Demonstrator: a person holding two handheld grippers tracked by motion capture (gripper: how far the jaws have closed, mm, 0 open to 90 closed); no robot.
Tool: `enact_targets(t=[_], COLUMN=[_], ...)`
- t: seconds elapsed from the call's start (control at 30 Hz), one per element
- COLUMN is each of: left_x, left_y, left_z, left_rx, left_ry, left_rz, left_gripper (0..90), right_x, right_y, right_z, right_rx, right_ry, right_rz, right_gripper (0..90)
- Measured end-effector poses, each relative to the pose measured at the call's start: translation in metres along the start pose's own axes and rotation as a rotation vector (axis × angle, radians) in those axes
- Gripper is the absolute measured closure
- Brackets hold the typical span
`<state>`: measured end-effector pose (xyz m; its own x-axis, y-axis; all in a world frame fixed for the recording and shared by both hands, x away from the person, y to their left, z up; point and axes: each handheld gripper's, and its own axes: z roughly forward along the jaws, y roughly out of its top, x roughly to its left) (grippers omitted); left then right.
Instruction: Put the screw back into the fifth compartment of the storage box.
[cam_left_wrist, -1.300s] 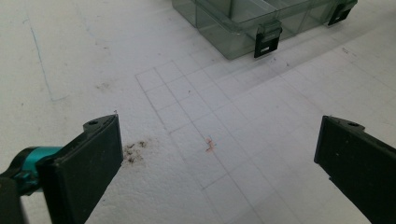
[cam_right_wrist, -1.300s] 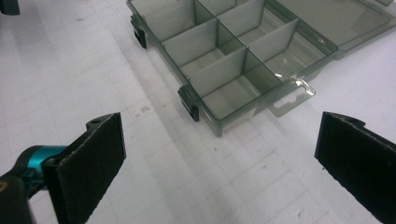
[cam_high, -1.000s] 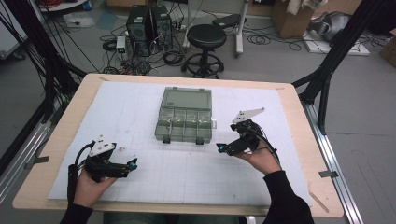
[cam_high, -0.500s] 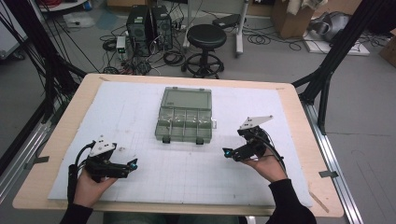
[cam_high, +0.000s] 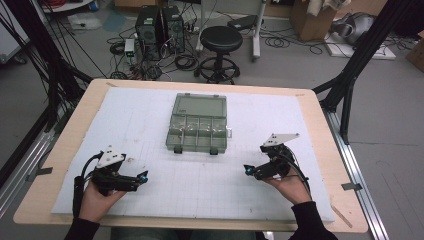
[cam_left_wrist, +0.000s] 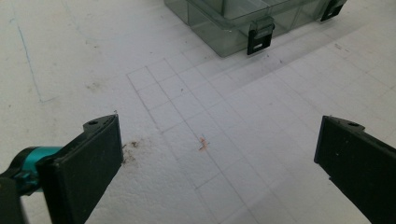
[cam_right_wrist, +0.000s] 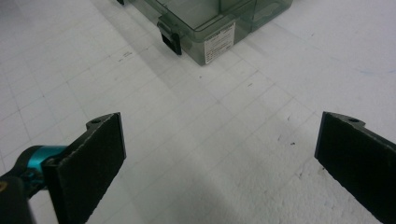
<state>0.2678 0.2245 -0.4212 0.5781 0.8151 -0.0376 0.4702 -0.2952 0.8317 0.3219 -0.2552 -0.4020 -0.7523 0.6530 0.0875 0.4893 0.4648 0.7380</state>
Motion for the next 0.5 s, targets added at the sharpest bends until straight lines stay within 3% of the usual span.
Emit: enact_targets(t=[0.5], left_x=[-0.001], left_y=[-0.001], left_z=[0.0], left_rx=[0.012], left_ry=[-0.014], left_rz=[0.012], left_gripper=[1.7], right_x=[0.003], right_y=[-0.019], right_z=[-0.002], right_rx=[-0.016], right_ry=[-0.012], right_rz=[0.024], right_gripper=[0.6])
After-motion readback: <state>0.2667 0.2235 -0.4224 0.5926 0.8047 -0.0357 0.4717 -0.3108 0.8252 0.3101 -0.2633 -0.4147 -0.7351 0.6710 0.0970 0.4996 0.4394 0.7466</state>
